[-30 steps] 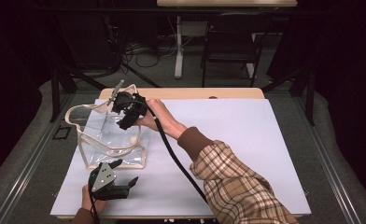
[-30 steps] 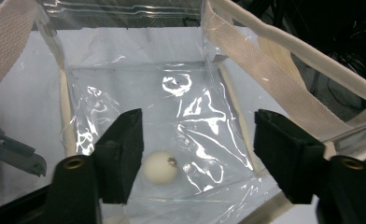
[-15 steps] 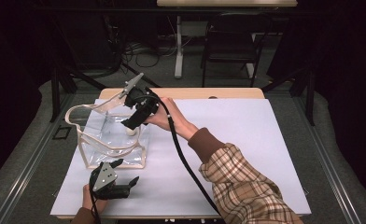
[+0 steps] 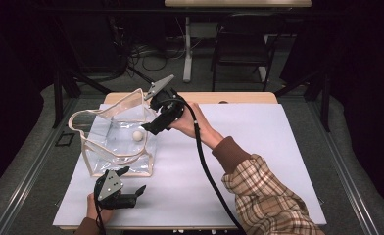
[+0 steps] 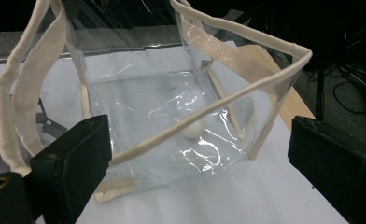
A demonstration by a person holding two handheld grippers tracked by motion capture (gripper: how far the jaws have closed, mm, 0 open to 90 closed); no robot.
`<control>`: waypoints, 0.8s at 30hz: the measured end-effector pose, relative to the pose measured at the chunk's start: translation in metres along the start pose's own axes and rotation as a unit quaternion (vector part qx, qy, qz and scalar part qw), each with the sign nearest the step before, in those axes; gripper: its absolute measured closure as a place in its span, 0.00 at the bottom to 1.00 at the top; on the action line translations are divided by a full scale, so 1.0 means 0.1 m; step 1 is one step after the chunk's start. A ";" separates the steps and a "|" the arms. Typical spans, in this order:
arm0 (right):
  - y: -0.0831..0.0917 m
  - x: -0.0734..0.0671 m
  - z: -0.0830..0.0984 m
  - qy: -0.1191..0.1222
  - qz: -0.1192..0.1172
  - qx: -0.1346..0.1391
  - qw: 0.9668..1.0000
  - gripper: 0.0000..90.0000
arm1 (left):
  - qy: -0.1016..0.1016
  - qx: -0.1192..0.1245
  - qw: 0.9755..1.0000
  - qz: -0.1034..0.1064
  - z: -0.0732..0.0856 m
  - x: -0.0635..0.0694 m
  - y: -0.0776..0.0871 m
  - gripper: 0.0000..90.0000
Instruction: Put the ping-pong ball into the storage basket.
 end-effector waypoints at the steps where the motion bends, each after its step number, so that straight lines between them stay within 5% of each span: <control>1: 0.02 0.00 0.02 -0.002 0.002 0.002 1.000 0.06 | 0.000 0.000 1.000 0.000 0.00 0.00 0.00 0.18; 24: 0.43 0.10 0.50 -0.026 0.039 0.013 0.999 0.00 | 0.000 -0.002 1.000 -0.005 0.02 0.00 0.04 0.18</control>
Point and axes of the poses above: each handheld gripper's, and its own axes: y roughly backward along the jaws, z roughly out of its underside, x roughly to its right, the point moved 7 cm from there along -y, roughly forward along the jaws, and after that the axes turned 15 degrees about -z, right-handed, at the moved point
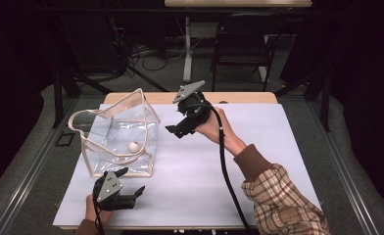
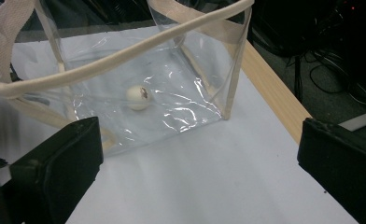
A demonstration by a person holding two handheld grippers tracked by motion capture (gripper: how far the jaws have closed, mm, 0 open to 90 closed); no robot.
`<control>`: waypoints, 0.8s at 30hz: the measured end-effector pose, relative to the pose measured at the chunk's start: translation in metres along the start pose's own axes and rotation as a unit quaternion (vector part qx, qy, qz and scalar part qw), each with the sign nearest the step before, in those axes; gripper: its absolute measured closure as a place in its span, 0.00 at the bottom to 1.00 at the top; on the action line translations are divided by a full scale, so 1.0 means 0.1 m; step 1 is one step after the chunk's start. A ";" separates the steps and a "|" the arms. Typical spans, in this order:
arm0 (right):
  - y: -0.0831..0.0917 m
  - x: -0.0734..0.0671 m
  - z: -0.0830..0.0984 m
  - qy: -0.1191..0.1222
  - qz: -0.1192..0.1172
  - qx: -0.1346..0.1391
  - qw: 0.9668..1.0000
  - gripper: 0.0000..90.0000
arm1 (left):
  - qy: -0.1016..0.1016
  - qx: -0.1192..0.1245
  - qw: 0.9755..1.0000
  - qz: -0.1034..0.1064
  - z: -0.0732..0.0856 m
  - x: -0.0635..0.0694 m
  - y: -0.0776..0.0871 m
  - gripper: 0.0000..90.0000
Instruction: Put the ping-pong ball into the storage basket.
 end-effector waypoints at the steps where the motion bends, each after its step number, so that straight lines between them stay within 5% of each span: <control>1: 0.01 0.00 0.02 -0.001 0.001 0.001 1.000 0.00 | -0.002 0.000 1.000 0.000 0.00 0.00 0.00 0.18; 24: 0.22 0.04 0.58 -0.027 0.021 0.001 0.999 0.00 | -0.002 0.001 1.000 0.002 0.00 0.00 0.00 0.18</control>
Point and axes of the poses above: each handheld gripper's, and its own axes: y roughly backward along the jaws, z roughly out of its underside, x roughly to its right, the point moved 7 cm from there along -y, roughly forward along the jaws, and after that the axes turned 15 degrees about -z, right-handed, at the moved point
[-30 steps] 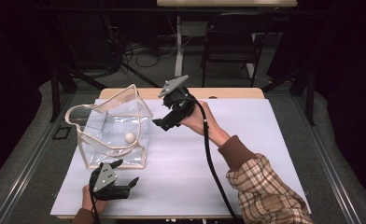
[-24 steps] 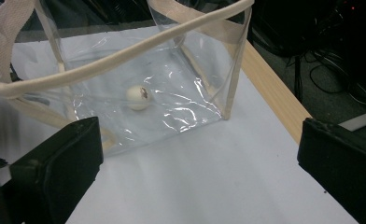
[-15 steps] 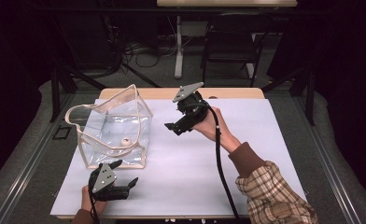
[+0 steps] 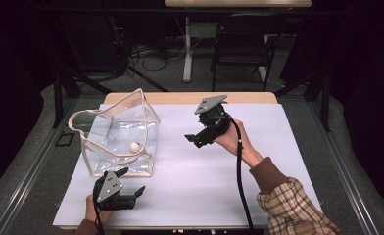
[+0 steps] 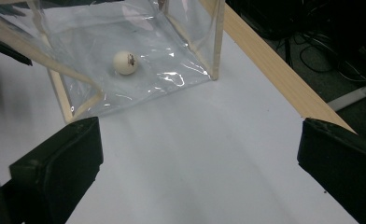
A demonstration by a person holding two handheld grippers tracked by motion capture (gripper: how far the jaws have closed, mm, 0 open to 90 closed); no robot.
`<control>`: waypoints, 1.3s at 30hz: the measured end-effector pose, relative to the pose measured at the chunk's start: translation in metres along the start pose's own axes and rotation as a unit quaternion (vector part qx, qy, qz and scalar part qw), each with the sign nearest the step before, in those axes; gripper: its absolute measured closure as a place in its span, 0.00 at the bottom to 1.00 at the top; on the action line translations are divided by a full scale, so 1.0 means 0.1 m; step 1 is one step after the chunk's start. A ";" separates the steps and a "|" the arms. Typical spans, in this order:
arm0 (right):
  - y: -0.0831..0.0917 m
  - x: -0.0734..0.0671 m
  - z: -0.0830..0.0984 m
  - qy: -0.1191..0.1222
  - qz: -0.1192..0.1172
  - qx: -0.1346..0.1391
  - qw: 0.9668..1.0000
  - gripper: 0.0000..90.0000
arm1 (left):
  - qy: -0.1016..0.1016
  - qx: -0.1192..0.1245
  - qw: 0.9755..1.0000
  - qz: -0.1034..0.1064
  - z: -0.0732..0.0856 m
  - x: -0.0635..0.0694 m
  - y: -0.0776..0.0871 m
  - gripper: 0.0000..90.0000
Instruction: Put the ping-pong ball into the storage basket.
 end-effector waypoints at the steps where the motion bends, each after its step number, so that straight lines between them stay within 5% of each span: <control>1: 0.01 0.00 0.02 -0.001 0.001 0.000 1.000 0.00 | 0.000 0.000 1.000 0.000 0.00 0.00 0.00 0.18; 39: 0.45 -0.23 0.88 -0.018 0.044 0.007 0.999 0.00 | -0.002 -0.001 1.000 -0.002 0.00 0.00 0.00 0.18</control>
Point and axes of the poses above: each handheld gripper's, and its own axes: y roughly backward along the jaws, z roughly out of its underside, x roughly to its right, the point moved 7 cm from there along -y, roughly forward along the jaws, and after that the axes turned 15 degrees about -z, right-handed, at the moved point
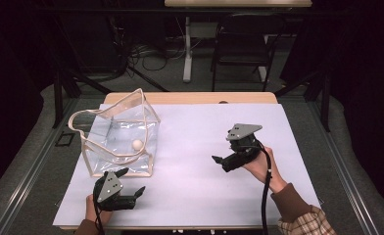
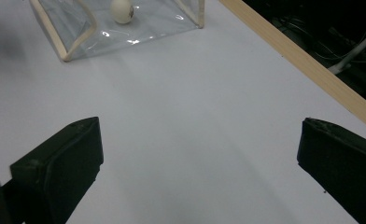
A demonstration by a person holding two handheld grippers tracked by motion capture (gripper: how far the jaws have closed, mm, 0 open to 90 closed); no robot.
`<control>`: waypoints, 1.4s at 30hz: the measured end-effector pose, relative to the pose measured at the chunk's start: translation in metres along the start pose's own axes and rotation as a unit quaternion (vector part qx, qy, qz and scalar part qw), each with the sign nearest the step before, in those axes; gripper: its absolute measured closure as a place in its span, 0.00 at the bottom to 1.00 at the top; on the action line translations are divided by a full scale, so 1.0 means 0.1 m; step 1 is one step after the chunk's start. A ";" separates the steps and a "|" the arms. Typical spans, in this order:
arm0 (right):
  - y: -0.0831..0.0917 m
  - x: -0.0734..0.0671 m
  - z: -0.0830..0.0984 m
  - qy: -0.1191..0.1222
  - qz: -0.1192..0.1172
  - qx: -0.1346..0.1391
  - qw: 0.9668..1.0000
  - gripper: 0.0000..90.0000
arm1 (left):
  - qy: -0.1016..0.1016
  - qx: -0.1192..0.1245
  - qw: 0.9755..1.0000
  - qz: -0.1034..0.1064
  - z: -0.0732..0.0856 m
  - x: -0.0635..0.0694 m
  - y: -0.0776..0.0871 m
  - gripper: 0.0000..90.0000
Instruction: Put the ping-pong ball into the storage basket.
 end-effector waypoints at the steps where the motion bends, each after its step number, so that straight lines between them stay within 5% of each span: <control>1: 0.01 -0.01 0.03 -0.002 0.001 0.000 1.000 0.00 | 0.002 0.000 1.000 0.000 0.00 0.00 0.00 0.18; 24: 0.12 -0.14 0.74 -0.029 0.037 0.004 0.999 0.00 | 0.001 -0.001 1.000 0.000 0.00 0.01 -0.01 0.18; 42: 0.12 -0.24 1.09 -0.039 0.052 0.006 0.998 0.00 | 0.001 -0.002 1.000 0.001 0.01 0.02 -0.01 0.18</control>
Point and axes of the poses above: each handheld gripper's, and its own axes: y roughly backward along the jaws, z roughly out of its underside, x roughly to its right, the point moved 7 cm from there along -y, roughly forward along the jaws, and after that the axes turned 15 degrees about -z, right-handed, at the moved point
